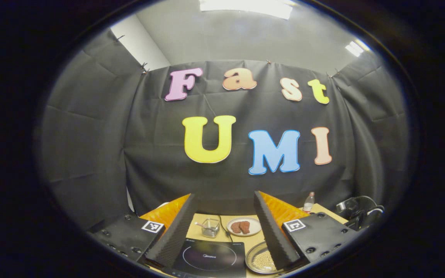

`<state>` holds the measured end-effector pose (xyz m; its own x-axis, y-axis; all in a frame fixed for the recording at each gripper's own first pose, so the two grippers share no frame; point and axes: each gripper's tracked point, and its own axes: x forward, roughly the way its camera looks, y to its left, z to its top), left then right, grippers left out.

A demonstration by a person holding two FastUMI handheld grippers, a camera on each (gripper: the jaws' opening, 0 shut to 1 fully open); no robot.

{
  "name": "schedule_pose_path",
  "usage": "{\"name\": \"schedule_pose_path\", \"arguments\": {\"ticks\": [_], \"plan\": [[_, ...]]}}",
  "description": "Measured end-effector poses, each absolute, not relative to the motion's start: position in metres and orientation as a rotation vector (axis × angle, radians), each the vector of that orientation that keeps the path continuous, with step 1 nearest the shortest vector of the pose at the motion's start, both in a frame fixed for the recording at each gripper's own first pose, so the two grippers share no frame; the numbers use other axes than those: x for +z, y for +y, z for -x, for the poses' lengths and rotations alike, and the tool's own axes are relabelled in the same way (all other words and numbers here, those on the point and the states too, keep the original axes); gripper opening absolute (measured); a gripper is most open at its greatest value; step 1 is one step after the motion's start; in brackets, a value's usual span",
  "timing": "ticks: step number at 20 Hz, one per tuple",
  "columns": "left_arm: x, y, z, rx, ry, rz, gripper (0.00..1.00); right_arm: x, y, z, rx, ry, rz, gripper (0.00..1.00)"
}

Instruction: First push the handle of the pot to place it horizontally, then grasp the pot with both hands and set it on the induction cooktop.

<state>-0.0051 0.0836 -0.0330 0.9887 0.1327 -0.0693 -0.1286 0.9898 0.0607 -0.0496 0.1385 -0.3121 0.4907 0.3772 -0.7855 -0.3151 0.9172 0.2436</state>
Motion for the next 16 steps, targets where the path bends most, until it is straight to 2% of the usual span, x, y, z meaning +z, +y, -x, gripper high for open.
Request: {"name": "schedule_pose_path", "arguments": {"ticks": [8,16], "plan": [[-0.04,0.105,0.018,0.18,0.108,-0.076,0.99,-0.363,0.158,0.083,0.47,1.189,-0.057,0.02],[-0.049,0.117,0.027,0.214,0.146,-0.08,0.97,-0.389,0.167,0.099,0.463,1.299,-0.024,0.03]]}}
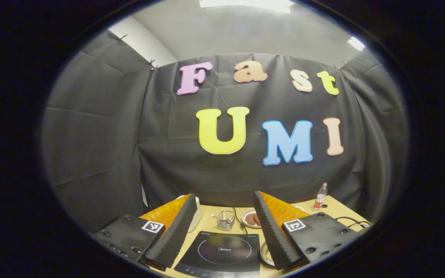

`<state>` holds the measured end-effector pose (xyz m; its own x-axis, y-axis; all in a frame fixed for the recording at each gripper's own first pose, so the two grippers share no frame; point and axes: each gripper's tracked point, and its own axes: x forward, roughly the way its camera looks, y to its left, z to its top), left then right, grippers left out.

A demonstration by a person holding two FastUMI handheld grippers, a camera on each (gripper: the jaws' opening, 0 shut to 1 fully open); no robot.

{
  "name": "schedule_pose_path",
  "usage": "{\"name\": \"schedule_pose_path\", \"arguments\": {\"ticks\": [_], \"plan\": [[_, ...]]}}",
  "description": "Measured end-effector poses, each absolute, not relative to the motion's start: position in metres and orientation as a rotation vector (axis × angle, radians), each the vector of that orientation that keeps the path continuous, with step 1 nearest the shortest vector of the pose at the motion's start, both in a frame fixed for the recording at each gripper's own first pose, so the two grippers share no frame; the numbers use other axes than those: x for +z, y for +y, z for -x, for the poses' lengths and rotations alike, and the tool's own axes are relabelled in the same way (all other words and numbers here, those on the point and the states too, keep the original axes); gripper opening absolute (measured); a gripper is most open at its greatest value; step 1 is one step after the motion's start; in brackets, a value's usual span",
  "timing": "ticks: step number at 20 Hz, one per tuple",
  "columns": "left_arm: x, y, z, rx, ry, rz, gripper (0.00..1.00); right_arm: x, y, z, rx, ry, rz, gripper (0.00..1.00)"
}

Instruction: First push the handle of the pot to place it horizontally, then grasp the pot with both hands and set it on the induction cooktop.

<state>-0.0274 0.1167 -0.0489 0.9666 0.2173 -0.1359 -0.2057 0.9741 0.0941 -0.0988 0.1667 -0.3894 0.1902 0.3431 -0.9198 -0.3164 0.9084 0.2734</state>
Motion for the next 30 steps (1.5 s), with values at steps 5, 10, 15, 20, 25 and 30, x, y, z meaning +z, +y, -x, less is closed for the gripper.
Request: {"name": "schedule_pose_path", "arguments": {"ticks": [5,10,15,20,25,30], "plan": [[-0.051,0.112,0.024,0.208,0.153,-0.086,0.99,-0.4,0.166,0.098,0.443,1.319,-0.061,0.02],[-0.049,0.104,0.02,0.191,0.149,-0.081,0.99,-0.402,0.161,0.097,0.423,1.323,-0.131,0.0],[-0.052,0.09,0.011,0.166,0.152,-0.068,0.97,-0.405,0.145,0.098,0.394,1.318,-0.13,0.0],[-0.056,0.075,0.004,0.133,0.161,-0.062,0.97,-0.406,0.127,0.097,0.356,1.319,-0.139,0.0],[-0.058,0.062,-0.003,0.111,0.164,-0.051,0.96,-0.405,0.108,0.094,0.325,1.313,-0.138,0.0],[-0.059,0.052,-0.006,0.098,0.167,-0.049,0.99,-0.408,0.085,0.089,0.282,1.305,-0.099,0.01]]}}
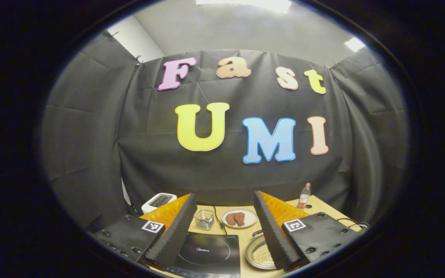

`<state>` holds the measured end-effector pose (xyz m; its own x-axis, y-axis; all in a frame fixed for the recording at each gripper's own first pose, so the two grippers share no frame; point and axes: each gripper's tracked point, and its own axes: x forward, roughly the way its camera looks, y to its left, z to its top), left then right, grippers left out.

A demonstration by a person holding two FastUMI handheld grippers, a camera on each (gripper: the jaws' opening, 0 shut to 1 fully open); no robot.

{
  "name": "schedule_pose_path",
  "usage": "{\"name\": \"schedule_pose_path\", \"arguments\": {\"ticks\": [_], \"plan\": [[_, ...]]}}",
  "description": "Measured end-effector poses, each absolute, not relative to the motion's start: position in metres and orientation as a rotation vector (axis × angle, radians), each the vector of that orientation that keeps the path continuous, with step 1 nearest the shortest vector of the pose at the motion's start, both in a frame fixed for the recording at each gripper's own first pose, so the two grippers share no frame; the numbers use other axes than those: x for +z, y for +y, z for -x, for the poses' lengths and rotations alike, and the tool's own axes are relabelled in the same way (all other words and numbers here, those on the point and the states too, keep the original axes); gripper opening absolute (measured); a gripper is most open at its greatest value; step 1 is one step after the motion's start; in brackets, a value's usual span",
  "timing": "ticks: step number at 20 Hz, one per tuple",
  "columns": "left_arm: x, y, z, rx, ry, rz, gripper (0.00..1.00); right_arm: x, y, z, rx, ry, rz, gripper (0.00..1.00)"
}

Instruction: First push the handle of the pot to place it horizontally, then grasp the pot with both hands and set it on the induction cooktop.

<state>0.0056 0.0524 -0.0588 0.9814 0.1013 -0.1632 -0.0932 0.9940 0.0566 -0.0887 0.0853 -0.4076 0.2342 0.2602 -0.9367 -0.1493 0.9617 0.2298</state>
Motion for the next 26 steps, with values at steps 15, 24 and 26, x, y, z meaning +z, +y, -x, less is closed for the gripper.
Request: {"name": "schedule_pose_path", "arguments": {"ticks": [15,24,26], "plan": [[-0.066,0.027,-0.012,0.084,0.183,-0.063,0.96,-0.418,0.019,0.063,0.207,1.299,0.027,0.0],[-0.07,0.011,-0.012,0.079,0.2,-0.071,0.95,-0.422,-0.015,0.045,0.182,1.299,0.059,0.01],[-0.073,0.006,-0.012,0.077,0.207,-0.071,0.99,-0.423,-0.021,0.041,0.18,1.297,0.066,0.01]]}}
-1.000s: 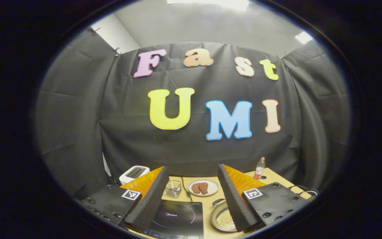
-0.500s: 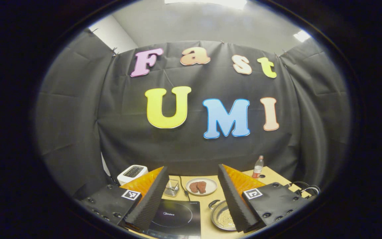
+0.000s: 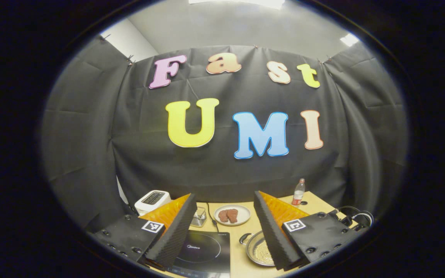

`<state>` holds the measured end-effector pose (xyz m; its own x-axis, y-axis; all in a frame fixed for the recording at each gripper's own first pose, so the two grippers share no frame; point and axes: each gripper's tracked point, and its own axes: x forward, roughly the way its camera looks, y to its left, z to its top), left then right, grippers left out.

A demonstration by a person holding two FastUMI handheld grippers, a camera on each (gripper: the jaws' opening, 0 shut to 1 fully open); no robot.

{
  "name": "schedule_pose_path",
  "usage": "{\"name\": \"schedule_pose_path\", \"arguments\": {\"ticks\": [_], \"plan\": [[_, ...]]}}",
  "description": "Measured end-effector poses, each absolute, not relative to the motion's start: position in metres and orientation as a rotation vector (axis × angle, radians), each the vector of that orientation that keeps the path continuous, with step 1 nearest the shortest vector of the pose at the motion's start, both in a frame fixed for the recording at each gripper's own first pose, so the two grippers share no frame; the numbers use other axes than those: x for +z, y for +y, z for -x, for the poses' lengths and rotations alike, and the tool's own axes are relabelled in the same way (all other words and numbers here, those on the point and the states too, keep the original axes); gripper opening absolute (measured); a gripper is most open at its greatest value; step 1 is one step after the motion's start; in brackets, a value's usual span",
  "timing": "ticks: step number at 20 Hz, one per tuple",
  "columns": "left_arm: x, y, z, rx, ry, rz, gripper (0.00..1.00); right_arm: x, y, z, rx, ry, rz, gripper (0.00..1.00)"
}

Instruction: First push the handle of the pot to place it horizontally, then grasp the pot with both hands and set it on the induction cooktop.

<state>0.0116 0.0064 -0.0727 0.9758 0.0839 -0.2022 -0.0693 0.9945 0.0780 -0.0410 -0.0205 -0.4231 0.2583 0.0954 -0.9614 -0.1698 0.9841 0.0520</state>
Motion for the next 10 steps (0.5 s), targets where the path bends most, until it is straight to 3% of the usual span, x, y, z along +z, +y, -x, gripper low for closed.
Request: {"name": "schedule_pose_path", "arguments": {"ticks": [10], "plan": [[-0.078,-0.014,-0.016,0.08,0.223,-0.071,0.96,-0.43,-0.061,0.015,0.14,1.301,0.116,0.01]]}}
